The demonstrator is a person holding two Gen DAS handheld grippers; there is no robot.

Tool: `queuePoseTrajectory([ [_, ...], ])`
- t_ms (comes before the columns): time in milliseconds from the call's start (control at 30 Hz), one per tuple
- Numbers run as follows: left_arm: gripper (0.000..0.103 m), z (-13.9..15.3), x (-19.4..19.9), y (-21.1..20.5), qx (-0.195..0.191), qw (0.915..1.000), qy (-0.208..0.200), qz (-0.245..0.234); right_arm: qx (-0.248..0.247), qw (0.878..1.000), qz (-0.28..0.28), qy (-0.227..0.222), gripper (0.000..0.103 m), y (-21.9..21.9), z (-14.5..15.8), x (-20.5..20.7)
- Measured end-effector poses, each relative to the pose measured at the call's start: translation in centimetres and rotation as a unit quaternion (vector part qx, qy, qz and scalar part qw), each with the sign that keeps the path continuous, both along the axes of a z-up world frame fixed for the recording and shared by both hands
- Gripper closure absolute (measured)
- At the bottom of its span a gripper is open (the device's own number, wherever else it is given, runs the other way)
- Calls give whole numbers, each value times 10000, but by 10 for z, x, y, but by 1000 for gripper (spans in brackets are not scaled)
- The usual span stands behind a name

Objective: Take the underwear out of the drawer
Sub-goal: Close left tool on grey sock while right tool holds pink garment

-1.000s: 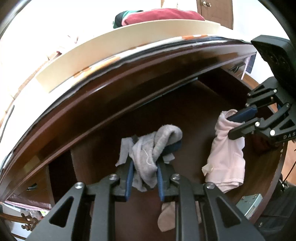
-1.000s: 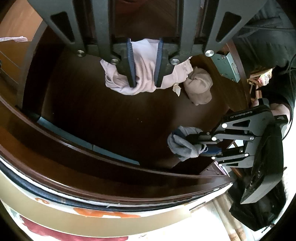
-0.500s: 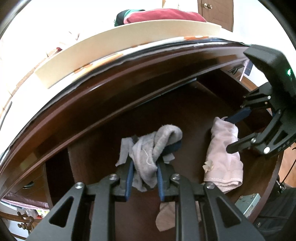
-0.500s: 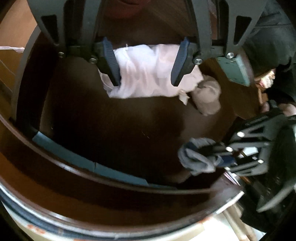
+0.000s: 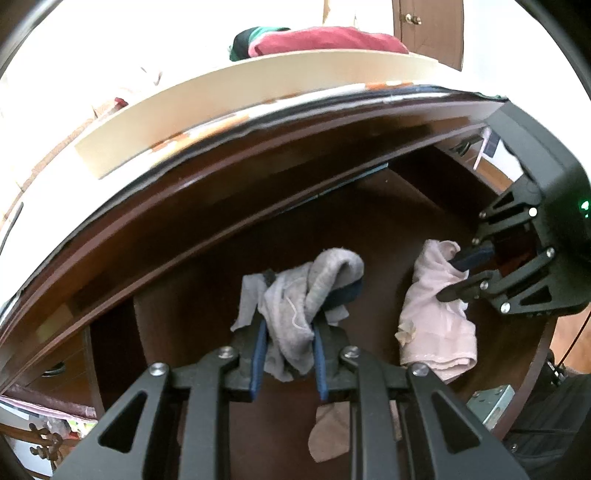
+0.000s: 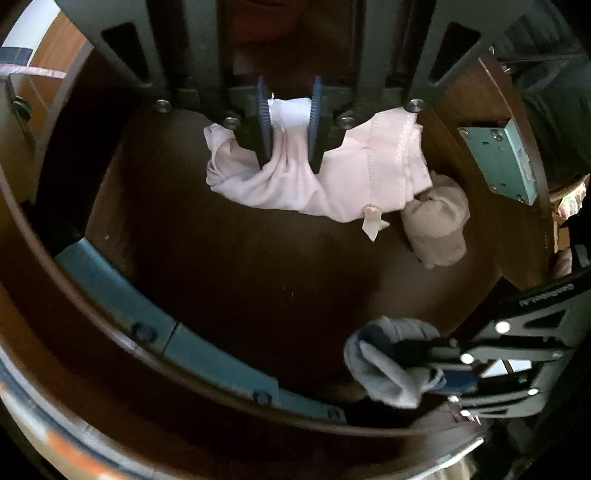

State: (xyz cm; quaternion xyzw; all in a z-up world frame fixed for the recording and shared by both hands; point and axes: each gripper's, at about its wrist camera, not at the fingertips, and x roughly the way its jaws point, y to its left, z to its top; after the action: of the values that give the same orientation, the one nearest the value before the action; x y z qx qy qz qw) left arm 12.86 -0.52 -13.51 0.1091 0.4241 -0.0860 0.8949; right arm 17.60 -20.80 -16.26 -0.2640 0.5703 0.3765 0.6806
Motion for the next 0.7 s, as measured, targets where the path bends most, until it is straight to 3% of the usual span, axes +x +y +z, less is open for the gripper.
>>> queuePoseTrajectory([
  [333,83,8,-13,6,-163,9995,-275,65,1153,9921,-223,-438,85,-24,34,-6],
  [700,83,12,-21,12,-224,9987,-444,132,1712,9825,-330,-656,92,-43,51,-7],
])
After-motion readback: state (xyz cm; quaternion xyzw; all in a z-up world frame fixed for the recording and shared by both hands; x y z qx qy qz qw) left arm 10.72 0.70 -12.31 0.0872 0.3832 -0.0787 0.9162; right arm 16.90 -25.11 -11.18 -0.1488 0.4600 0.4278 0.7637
